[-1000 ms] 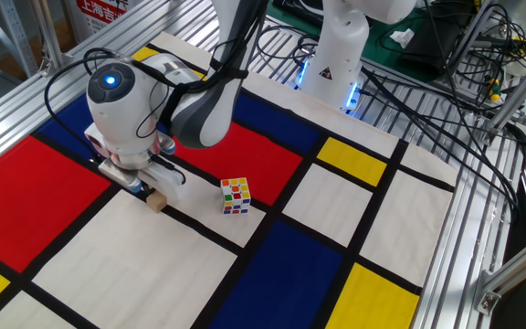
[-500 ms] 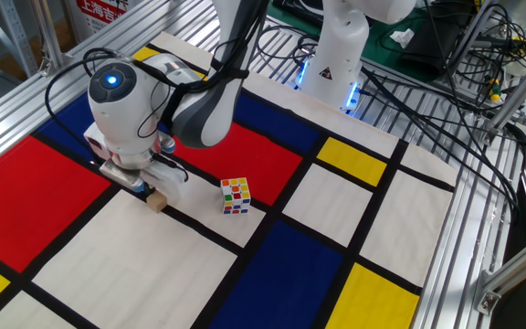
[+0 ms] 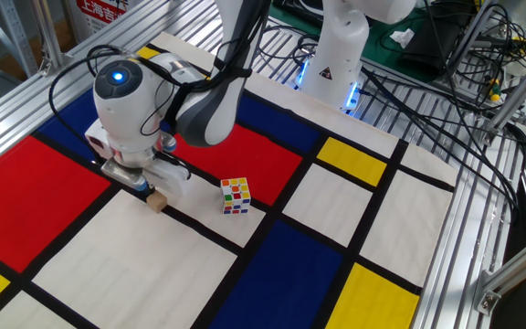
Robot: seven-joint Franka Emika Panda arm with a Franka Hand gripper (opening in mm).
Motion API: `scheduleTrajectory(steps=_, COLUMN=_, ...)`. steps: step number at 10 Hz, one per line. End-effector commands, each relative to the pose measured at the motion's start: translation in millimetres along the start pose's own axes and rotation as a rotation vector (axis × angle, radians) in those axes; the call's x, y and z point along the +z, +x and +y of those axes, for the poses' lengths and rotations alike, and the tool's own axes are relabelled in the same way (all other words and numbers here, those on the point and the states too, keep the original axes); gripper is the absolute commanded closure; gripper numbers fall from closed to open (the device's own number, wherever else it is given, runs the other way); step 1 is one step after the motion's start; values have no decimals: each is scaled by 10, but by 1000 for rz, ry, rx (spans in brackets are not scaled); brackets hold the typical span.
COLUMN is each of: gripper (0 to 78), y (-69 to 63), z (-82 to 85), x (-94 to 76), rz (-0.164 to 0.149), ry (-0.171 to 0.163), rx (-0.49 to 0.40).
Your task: Use the gripper to push the small block from left to right
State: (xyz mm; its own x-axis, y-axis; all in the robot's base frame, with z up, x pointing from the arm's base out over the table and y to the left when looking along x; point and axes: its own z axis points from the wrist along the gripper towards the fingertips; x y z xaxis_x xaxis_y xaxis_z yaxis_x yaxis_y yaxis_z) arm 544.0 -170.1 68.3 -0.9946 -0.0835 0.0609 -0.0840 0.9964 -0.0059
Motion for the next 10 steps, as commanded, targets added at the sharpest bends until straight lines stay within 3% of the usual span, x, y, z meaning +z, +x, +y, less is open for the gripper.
scheduleTrajectory(steps=1, gripper=776, y=-15, z=230, x=-44, rz=-1, ry=-4, rx=26)
scheduleTrajectory(steps=2, gripper=776, y=-15, z=238, x=-44, rz=-1, ry=-4, rx=27)
scheduleTrajectory(steps=3, gripper=776, y=-12, z=379, x=-53, rz=-2, ry=-7, rx=39)
scheduleTrajectory(steps=6, gripper=776, y=-8, z=534, x=-66, rz=-14, ry=-18, rx=48)
scheduleTrajectory(steps=9, gripper=776, y=-85, z=501, x=-65, rz=-39, ry=3, rx=66)
scheduleTrajectory(steps=10, gripper=776, y=-173, z=475, x=-100, rz=-53, ry=12, rx=72)
